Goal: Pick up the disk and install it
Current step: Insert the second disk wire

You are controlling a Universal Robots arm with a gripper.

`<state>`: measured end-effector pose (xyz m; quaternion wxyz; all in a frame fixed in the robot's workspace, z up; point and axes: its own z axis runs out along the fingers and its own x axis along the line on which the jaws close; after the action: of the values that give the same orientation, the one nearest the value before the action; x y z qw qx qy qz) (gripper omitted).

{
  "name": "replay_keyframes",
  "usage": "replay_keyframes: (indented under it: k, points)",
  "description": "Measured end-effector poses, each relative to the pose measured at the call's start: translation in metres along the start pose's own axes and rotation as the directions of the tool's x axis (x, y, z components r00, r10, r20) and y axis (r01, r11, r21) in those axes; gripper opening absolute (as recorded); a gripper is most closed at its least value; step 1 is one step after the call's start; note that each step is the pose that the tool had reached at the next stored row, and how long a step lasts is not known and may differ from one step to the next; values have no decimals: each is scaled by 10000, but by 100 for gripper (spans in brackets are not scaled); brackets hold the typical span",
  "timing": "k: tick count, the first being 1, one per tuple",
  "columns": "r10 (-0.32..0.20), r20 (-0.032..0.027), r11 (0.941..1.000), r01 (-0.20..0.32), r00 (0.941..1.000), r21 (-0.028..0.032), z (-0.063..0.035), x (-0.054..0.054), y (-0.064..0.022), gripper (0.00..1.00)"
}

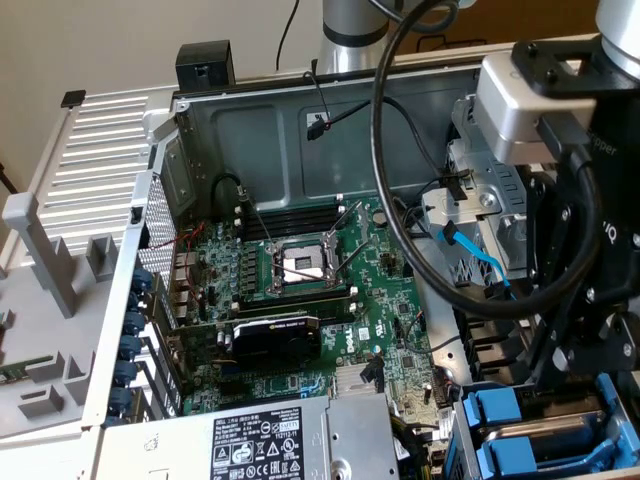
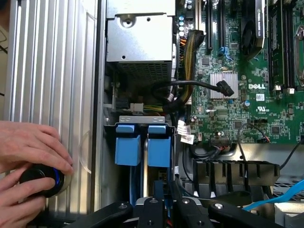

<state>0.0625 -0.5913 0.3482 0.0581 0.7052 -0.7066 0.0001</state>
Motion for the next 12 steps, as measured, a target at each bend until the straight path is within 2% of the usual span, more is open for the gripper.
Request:
replay_keyframes:
  k: [2,5,7,9,10,12]
  points:
    - [10,4,10000,-10,10000,-14,1,3,-1,16]
    - [65,32,10000,-65,10000,-67,2,8,0,16]
    - [81,94,9999,-80,9999,-79,3,14,0,16]
    - [81,191,9999,-79,9998,-85,4,24,-1,16]
    - [84,216,9999,-83,9997,-86,5,29,-1,16]
    - [99,220,9999,-97,9997,-90,6,35,-1,16]
